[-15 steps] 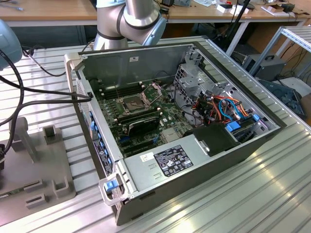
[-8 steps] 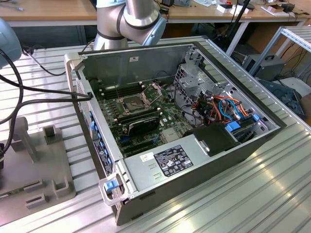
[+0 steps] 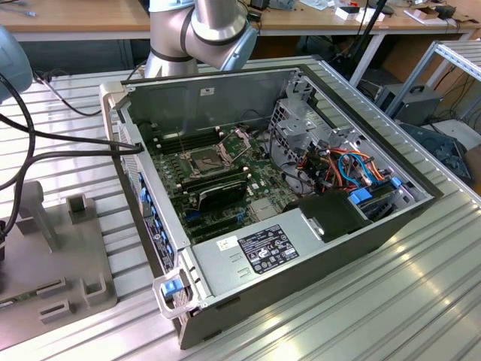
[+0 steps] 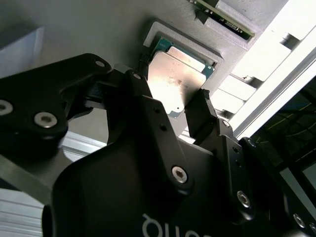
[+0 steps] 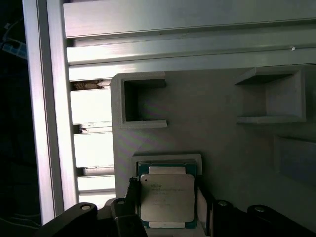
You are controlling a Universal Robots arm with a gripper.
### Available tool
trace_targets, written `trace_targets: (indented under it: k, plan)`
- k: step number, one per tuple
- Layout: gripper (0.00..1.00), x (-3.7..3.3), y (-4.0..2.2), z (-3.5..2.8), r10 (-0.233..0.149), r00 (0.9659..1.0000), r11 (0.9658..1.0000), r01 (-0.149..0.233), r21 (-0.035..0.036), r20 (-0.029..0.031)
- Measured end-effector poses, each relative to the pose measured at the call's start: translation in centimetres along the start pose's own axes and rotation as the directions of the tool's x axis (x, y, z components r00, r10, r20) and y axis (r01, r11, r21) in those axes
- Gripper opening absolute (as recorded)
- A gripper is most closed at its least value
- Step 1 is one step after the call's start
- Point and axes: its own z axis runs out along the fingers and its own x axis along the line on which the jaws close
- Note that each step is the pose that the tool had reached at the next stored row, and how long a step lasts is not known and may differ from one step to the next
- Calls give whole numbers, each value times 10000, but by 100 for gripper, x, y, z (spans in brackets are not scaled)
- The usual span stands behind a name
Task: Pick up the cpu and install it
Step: 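Pick up the cpu and move it towards the insertion slot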
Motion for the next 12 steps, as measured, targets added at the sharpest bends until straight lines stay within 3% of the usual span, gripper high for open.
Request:
trace_targets:
  k: [5, 12]
  plan:
    - [55, 1, 0, -32, 0, 10000, 10000, 0, 1, -1]
    - [55, 5, 1, -171, 0, 10000, 10000, 0, 1, -1]
